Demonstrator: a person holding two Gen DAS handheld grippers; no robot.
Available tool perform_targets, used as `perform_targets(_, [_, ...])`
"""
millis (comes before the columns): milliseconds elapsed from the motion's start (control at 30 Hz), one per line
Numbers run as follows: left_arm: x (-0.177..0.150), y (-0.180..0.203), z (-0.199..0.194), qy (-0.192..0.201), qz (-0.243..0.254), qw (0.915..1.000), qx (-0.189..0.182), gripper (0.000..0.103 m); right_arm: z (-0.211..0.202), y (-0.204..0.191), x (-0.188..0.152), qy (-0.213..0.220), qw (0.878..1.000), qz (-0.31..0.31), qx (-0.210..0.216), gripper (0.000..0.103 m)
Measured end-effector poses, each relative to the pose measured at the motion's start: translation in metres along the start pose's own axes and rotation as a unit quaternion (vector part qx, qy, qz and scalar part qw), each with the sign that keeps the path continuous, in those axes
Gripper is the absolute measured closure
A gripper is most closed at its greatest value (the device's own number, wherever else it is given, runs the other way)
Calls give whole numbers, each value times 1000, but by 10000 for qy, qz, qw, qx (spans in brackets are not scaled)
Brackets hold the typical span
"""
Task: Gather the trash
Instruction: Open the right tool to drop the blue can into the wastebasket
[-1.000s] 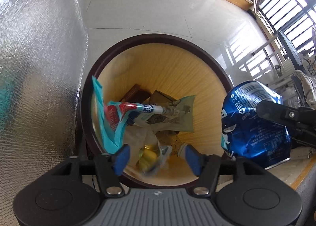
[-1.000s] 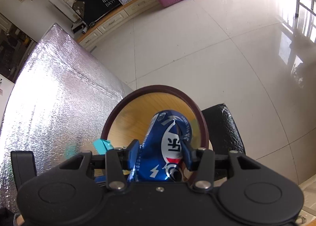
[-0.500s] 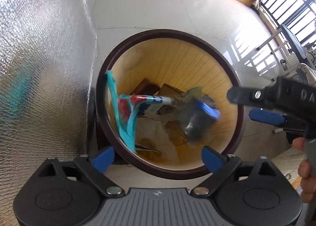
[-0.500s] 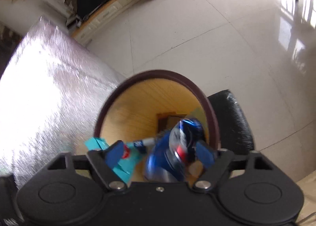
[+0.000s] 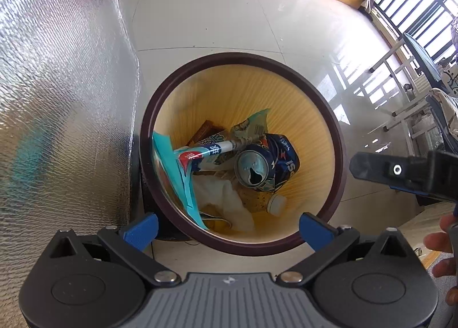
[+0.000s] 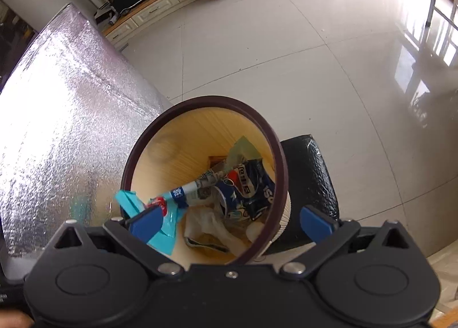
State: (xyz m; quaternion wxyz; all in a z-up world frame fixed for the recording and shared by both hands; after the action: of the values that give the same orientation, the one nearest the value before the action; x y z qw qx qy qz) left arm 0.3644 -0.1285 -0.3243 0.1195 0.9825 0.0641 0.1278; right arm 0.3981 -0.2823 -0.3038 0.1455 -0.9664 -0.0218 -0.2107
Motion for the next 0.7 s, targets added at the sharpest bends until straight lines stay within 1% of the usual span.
perform_targets(267, [1, 4, -36, 240, 37, 9997, -55, 0, -36, -9, 3, 243, 9994, -188, -145, 0])
perform_targets(467, [3, 10, -83, 591, 112, 9979, -225, 0, -79, -22, 6, 559, 9974, -353, -282, 0])
perform_targets(700, [-4, 13, -140, 1039, 180, 9937, -384, 0, -130, -39, 2, 939, 9929, -588, -441, 0])
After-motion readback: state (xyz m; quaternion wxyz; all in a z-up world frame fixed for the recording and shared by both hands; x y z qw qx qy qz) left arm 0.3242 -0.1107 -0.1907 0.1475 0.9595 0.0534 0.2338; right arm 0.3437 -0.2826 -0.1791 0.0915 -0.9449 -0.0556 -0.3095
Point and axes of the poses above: each gripper's, at about its wrist camera, not at the fingertips, and z roughly the way its jaws point, y to its right, x to its top, the point moved 9 cm from there along z, roughly the way its jaws point, and after that the axes turned 13 degrees about -z, right-handed, at the moved point
